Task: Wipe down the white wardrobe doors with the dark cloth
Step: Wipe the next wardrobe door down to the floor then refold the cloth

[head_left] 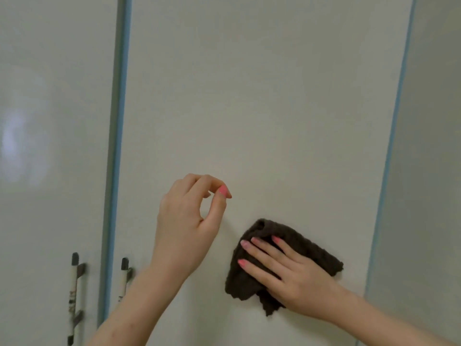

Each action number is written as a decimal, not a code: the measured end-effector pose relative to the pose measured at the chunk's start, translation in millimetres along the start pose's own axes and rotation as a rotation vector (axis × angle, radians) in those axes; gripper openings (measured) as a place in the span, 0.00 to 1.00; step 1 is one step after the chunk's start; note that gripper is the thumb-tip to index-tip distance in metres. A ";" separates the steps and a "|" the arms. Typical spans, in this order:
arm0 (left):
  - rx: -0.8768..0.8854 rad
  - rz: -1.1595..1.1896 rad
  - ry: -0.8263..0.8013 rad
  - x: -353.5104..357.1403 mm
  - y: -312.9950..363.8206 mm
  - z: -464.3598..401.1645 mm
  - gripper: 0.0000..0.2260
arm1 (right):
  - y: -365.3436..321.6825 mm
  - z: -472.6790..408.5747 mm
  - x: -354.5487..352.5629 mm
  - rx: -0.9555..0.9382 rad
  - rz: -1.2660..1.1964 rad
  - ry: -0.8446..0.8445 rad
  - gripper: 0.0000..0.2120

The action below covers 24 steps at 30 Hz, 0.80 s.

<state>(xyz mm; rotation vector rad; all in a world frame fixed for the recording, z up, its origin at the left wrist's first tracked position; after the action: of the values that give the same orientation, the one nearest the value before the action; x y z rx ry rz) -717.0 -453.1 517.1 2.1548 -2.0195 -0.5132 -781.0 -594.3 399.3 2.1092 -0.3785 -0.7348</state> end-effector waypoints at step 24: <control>-0.057 -0.017 -0.035 -65.5 -60.9 1.3 0.12 | -13.5 -70.4 -5.3 -0.137 0.024 0.026 0.21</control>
<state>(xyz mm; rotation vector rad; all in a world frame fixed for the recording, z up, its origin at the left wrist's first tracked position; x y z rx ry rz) -662.7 -383.0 505.3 2.1459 -1.9810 -0.6072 -741.2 -539.5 423.3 1.9803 -0.3294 -0.6996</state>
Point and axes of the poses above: each hand's wrist, its own z-axis away from the middle knuckle, its own x-axis out of the palm, y = z × x, the point moved 10 cm from there along -z, towards the middle knuckle, and after that the axes turned 1 degree about z, right-handed, at the moved point
